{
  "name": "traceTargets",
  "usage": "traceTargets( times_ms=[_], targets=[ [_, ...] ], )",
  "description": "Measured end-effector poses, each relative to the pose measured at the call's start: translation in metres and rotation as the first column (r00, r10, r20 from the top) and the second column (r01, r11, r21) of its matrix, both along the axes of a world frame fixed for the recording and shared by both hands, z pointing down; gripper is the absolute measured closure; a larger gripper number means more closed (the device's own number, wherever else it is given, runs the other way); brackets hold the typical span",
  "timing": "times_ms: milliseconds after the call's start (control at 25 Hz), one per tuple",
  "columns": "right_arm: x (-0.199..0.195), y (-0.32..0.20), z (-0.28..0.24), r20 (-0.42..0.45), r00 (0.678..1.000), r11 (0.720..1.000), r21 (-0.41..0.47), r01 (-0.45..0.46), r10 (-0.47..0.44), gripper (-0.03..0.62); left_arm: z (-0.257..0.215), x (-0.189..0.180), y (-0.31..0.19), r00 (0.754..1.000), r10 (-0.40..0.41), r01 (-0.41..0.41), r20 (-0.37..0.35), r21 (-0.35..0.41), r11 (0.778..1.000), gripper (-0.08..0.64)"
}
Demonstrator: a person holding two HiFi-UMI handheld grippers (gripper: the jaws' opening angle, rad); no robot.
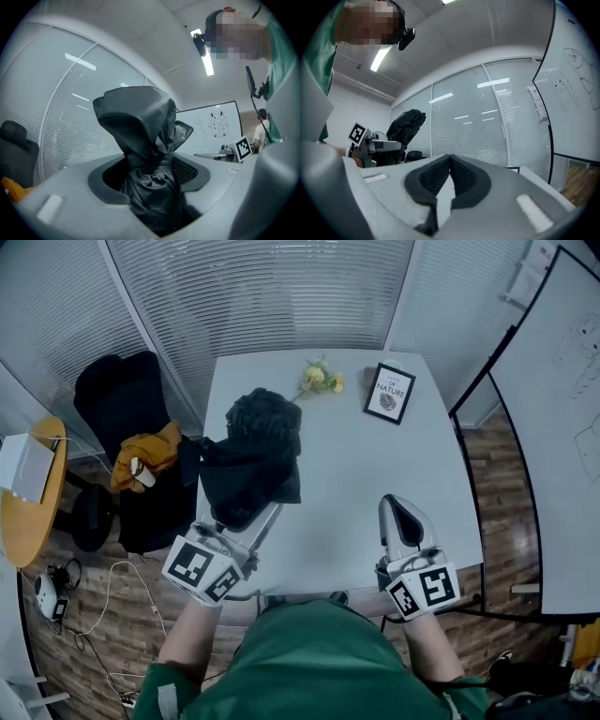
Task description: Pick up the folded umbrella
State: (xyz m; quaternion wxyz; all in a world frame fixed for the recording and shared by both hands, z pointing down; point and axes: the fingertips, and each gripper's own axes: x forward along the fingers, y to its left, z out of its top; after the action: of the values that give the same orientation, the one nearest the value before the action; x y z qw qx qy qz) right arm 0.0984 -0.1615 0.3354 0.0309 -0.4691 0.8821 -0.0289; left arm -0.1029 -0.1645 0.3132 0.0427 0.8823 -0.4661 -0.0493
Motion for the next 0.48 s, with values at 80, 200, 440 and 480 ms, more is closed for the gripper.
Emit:
traceTargets(
  times_ms=[80,200,440,480],
  targets=[
    [0.0021,-0.0013,-0.006,-0.001,1.0,1.0,0.023,-0.004,0.004,0.589,-0.0042,-0.0004,-0.0016,0.999,0.001,-0.001,-0.034,0.014,1.0,0.282],
    [0.003,0.0011,-0.011,-0.008,1.0,0.999,0.049,0.006,-0.005,0.589,-0.0088,0.0013,-0.0014,0.997,0.014,-0.011,-0.076,0.038,0.999,0.281],
    [-0.0002,0.0028,-0.0111,-0.024,1.0,0.998,0.069,0.0,0.002,0.589,-0.0103,-0.0033,-0.0038,0.987,0.035,-0.028,-0.157,0.049,0.998,0.281],
    [-0.0009,0.0031,-0.0111,-0.026,1.0,0.998,0.07,0.0,0.002,0.589,-0.0099,-0.0042,-0.0038,0.986,0.037,-0.03,-0.165,0.045,0.999,0.281]
  ],
)
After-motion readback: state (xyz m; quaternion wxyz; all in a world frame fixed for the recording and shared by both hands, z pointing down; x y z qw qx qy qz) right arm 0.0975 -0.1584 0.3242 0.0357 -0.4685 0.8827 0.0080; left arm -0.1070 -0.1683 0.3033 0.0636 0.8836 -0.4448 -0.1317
